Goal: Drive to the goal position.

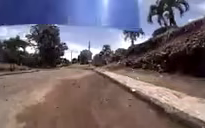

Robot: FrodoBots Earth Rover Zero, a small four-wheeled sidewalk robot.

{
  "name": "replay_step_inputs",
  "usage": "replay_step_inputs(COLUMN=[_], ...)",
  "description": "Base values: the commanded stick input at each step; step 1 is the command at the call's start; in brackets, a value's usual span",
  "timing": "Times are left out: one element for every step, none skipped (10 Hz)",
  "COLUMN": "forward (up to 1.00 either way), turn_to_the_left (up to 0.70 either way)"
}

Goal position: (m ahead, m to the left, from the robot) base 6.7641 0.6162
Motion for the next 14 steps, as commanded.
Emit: replay_step_inputs(forward=[0.7,0.7,0.7,0.7,0.7,0.7,0.7,0.7,0.7,0.7,0.7,0.7,0.7,0.7], turn_to_the_left=[0.0,0.0,0.0,0.0,0.0,0.0,0.0,0.0,0.0,0.0,0.0,0.0,0.0,0.0])
